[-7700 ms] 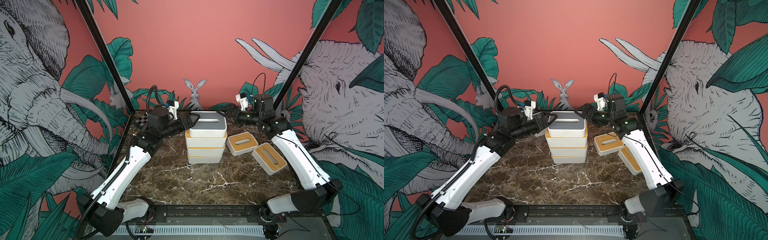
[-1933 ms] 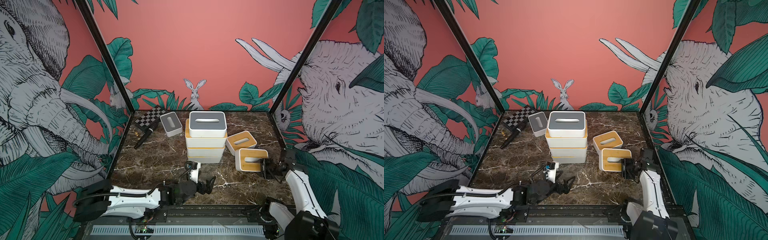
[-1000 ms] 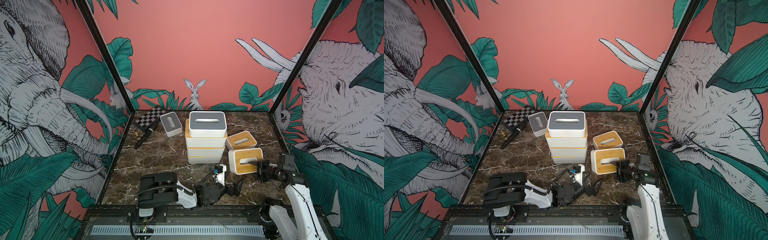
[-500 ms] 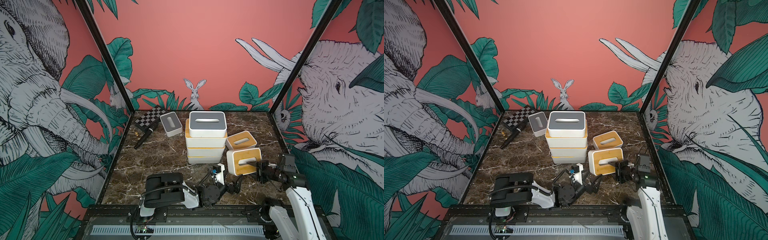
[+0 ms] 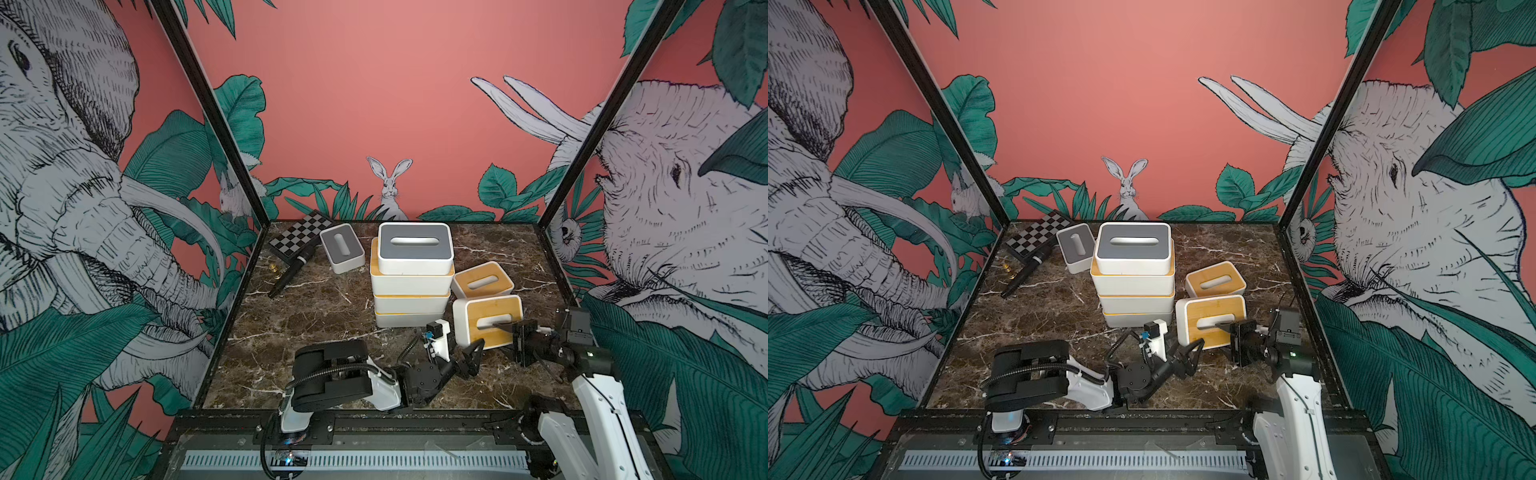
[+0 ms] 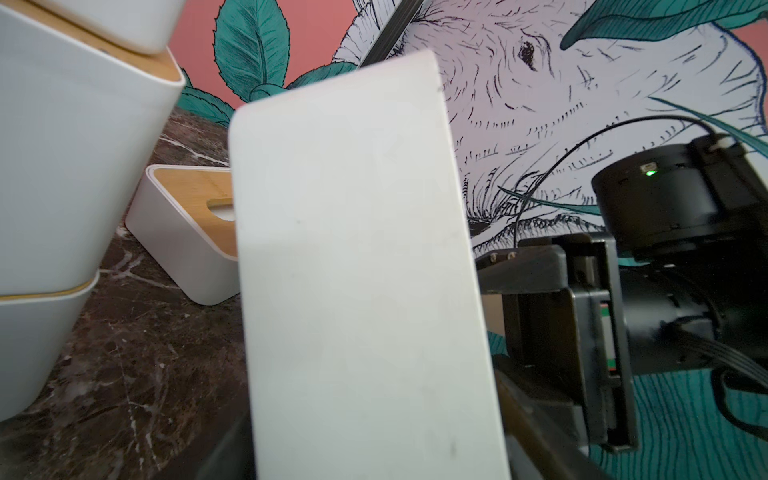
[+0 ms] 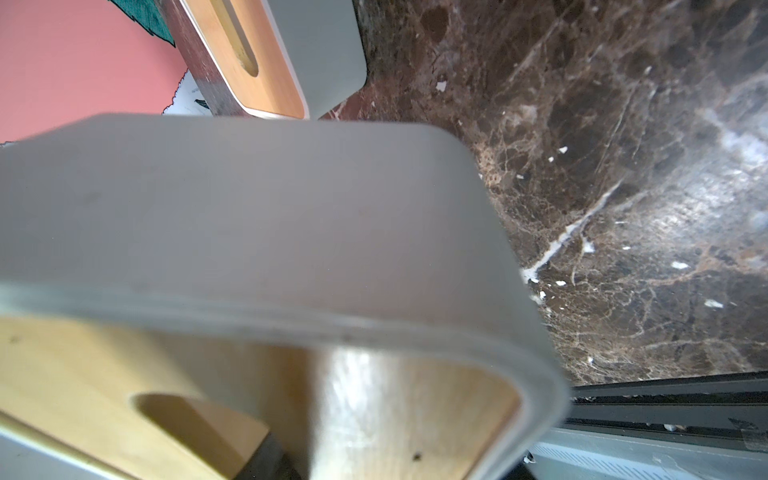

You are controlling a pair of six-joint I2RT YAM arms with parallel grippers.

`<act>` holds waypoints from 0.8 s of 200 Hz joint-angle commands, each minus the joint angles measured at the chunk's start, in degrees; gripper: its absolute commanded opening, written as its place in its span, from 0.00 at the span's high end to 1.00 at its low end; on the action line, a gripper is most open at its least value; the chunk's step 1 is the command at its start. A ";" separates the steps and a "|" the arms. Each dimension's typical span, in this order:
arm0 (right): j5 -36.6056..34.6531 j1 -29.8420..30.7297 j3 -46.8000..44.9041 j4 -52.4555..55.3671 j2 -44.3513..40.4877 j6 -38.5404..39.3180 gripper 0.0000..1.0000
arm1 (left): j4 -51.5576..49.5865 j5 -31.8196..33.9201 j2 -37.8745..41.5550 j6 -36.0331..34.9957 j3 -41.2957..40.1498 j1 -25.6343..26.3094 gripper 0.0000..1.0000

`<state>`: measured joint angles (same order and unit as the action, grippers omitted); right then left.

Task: Stack the tissue boxes
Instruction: Pick up the tissue box from the center of the board.

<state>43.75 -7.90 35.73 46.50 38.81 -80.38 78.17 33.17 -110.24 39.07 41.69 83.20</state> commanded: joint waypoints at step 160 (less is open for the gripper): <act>3.03 0.85 -1.19 -6.62 -1.36 -1.53 0.53 | 0.72 -1.69 2.96 -0.89 -0.25 -0.14 0.56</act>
<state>44.88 -7.79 34.22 42.35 38.22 -81.28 79.59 32.18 -109.58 39.90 41.69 83.07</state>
